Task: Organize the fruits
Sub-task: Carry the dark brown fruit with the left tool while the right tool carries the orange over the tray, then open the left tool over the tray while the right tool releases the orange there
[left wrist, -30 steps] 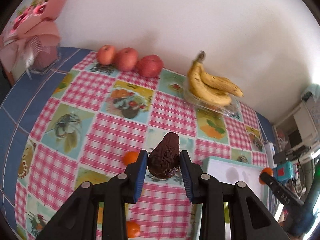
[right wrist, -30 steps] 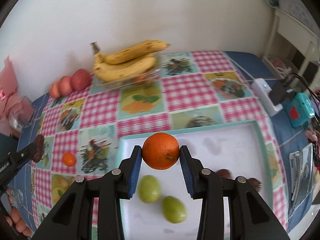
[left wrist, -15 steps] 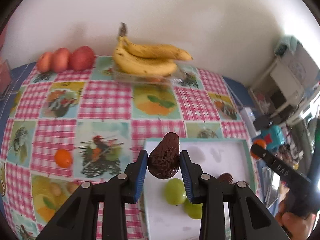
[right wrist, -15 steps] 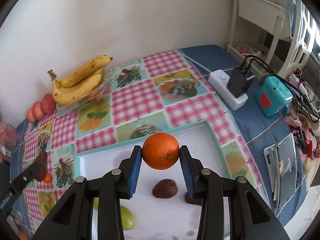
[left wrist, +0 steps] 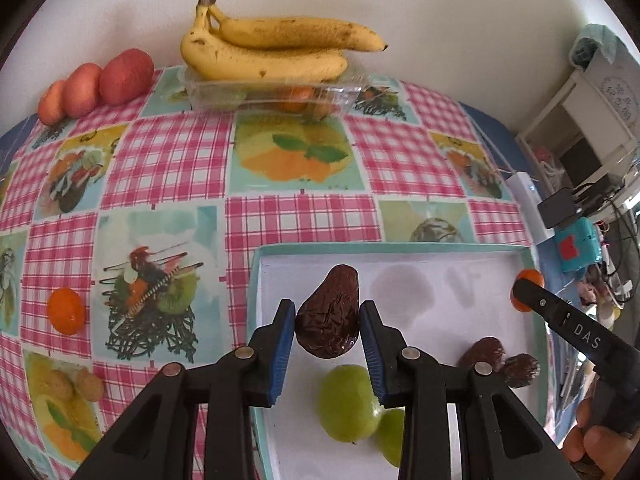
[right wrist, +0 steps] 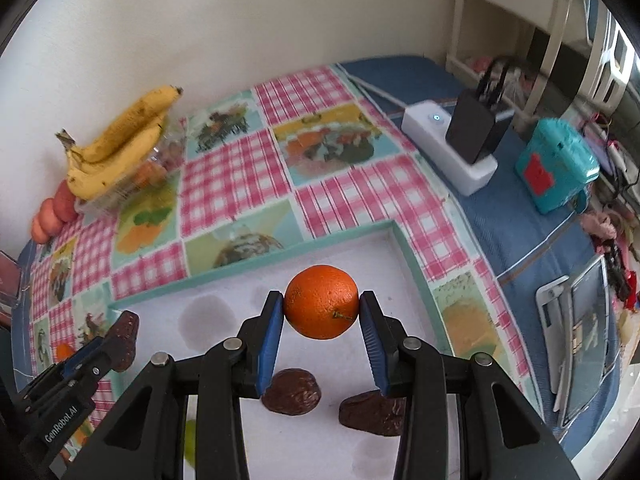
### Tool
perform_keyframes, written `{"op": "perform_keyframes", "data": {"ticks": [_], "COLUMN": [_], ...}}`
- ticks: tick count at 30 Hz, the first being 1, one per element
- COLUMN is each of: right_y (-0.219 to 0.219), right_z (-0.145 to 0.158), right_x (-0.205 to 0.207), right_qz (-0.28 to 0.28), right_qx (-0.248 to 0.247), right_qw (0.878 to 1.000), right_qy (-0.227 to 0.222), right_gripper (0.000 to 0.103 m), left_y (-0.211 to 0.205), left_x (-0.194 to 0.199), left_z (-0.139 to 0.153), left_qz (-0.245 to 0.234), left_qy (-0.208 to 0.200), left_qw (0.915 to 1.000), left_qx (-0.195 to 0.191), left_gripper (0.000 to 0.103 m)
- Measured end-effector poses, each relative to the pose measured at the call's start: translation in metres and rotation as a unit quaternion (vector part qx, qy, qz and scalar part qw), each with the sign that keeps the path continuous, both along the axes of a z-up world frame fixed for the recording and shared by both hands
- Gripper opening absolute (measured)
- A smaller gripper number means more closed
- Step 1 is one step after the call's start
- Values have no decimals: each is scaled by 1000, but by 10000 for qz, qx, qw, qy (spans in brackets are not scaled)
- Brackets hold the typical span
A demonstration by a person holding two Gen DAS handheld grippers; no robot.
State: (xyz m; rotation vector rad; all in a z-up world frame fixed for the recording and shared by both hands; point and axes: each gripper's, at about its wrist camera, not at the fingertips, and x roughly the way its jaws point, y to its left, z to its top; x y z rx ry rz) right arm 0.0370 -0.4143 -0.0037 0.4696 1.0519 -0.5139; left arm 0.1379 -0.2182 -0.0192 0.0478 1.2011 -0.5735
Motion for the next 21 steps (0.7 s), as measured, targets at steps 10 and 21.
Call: {"op": "perform_keyframes", "data": {"ticks": [10,21], "right_y": [-3,1], "right_z": [-36,-36], "right_x": [7,8], "right_qz": [12,93], "right_qx": [163,30], "right_qw": [9995,9995], "right_qy": [257,307], "right_gripper": [40,40], "left_y": [-10,-10], "left_x": [1,2], "left_z": [-19,-19], "left_qz": [-91,-95], "left_qy": [121,159], "left_qw": [9999,9998], "left_qx": [74,97], "left_gripper": [35,35]}}
